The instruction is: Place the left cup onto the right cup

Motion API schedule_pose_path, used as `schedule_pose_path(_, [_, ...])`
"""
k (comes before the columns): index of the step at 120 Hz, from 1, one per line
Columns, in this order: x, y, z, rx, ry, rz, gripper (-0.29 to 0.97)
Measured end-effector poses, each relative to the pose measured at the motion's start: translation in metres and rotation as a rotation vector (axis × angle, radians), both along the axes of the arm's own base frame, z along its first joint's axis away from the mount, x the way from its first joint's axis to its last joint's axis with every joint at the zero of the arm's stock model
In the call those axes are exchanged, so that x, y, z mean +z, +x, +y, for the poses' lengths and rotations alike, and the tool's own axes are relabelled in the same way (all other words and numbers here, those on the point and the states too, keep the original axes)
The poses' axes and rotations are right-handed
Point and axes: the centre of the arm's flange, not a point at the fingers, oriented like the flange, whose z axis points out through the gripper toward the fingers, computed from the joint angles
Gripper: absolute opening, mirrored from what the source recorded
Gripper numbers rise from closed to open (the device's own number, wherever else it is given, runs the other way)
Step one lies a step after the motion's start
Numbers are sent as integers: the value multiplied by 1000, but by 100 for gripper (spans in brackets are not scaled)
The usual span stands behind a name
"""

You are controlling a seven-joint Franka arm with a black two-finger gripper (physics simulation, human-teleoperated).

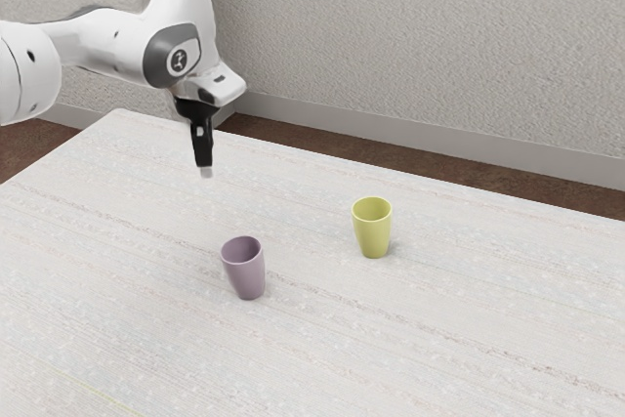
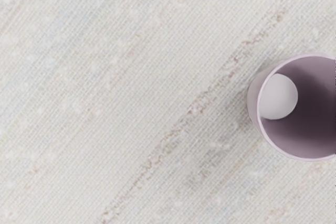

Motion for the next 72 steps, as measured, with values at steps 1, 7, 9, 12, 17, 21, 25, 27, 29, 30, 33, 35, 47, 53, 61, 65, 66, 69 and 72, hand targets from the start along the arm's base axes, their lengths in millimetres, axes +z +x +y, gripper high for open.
schedule_pose_path(1, [-1, 0, -1, -1, 0, 1, 68])
schedule_pose_path(7, [-8, -3, -5, -2, -3, 4, 68])
schedule_pose_path(9, [-10, -3, -6, -2, -4, 6, 68])
schedule_pose_path(12, [-12, -5, -9, -4, -5, 8, 68])
schedule_pose_path(17, [-18, -7, -12, -4, -6, 14, 68])
schedule_pose_path(21, [-21, -8, -13, -4, -6, 18, 68])
schedule_pose_path(25, [-25, -10, -15, -3, -5, 22, 68])
schedule_pose_path(27, [-27, -11, -16, -3, -5, 25, 68])
schedule_pose_path(29, [-29, -11, -16, -2, -5, 27, 68])
schedule_pose_path(30, [-30, -11, -16, -1, -5, 29, 68])
schedule_pose_path(33, [-32, -12, -17, 0, -4, 31, 68])
schedule_pose_path(35, [-34, -13, -17, 1, -4, 32, 68])
schedule_pose_path(47, [-43, -13, -21, 2, -3, 35, 68])
schedule_pose_path(53, [-47, -13, -23, 2, -3, 35, 68])
schedule_pose_path(61, [-51, -13, -25, 4, -2, 37, 68])
schedule_pose_path(65, [-54, -14, -26, 4, -1, 39, 68])
schedule_pose_path(66, [-54, -14, -26, 4, -1, 39, 68])
schedule_pose_path(69, [-57, -14, -27, 4, -1, 42, 68])
schedule_pose_path(72, [-59, -14, -28, 4, 0, 43, 68])
